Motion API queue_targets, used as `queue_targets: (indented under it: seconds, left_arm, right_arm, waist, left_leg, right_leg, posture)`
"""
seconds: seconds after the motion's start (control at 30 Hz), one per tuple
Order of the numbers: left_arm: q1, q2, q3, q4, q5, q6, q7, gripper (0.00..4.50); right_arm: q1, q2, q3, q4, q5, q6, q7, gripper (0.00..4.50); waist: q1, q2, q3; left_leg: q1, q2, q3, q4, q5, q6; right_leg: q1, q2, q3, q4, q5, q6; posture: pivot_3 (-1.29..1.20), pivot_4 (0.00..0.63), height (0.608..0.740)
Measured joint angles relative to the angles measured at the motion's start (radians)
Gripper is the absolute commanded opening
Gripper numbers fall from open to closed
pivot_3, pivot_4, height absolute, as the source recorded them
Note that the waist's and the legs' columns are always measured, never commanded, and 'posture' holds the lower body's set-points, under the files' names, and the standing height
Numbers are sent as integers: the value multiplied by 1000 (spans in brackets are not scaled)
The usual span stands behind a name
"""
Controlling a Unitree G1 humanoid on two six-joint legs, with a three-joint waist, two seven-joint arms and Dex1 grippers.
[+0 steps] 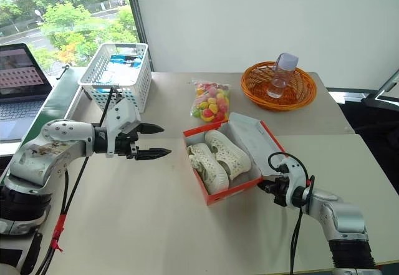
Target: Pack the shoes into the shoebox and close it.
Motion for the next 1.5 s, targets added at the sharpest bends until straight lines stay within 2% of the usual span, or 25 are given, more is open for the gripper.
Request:
queue_targets:
  seconds: [0.17,0.33,0.5,0.7,0.9,1.03,1.2,1.37,1.5]
  left_arm:
    - [-2,-1,0,-16,-12,8,16,3707]
    - [-30,6,0,-9,-12,9,14,3707]
    - [-40,6,-1,17,-11,6,7,3707]
    - [-42,6,-2,27,-10,2,5,3707]
    - [-41,7,-2,26,-10,1,7,3707]
    - [-32,19,8,19,-11,4,19,3707]
    - [7,30,41,-18,-15,13,43,3707]
    - [45,28,65,-57,-30,35,78,3707]
    - [81,26,83,-92,-43,57,115,3707]
  right_arm:
    - [-36,141,-114,164,23,-163,-43,142]
    - [-99,264,-316,280,160,-258,-62,142]
    - [-119,298,-347,261,248,-259,-31,142]
    - [-116,297,-346,29,411,-160,15,142]
    - [-122,197,-210,-187,482,14,14,142]
    - [-163,142,-141,-207,472,56,16,142]
    - [-321,54,-24,-185,410,98,39,142]
    - [-532,5,220,-38,226,91,174,142]
    - [-619,4,429,153,27,-24,334,142]
  waist:
    - [-4,0,0]
    - [-6,-1,0]
    - [-7,2,1]
    - [-5,4,3]
    - [-5,4,3]
    - [-3,4,3]
    - [-8,4,3]
    - [-5,4,3]
    - [2,4,3]
  left_leg:
    - [3,0,1,0,0,0]
    - [4,0,1,0,0,0]
    - [4,1,1,-1,0,0]
    - [3,1,0,-1,0,0]
    - [3,1,1,-1,0,0]
    - [3,1,1,-1,0,0]
    - [3,1,1,-1,0,0]
    - [2,1,1,-1,0,0]
    - [-1,0,0,0,0,0]
  right_leg:
    - [2,0,1,0,-2,3]
    - [3,0,1,0,0,0]
    - [1,1,1,1,0,-2]
    - [1,1,1,2,0,-2]
    - [1,1,1,2,0,-2]
    - [1,1,1,1,0,-2]
    - [1,1,1,2,0,-2]
    - [0,1,0,1,0,-2]
    - [-2,1,-1,1,0,-2]
  posture:
    - [0,150,740]
    - [0,150,740]
    - [0,150,740]
    - [0,150,740]
    - [0,150,740]
    - [0,150,740]
    - [0,150,740]
    - [0,150,740]
    - [0,150,740]
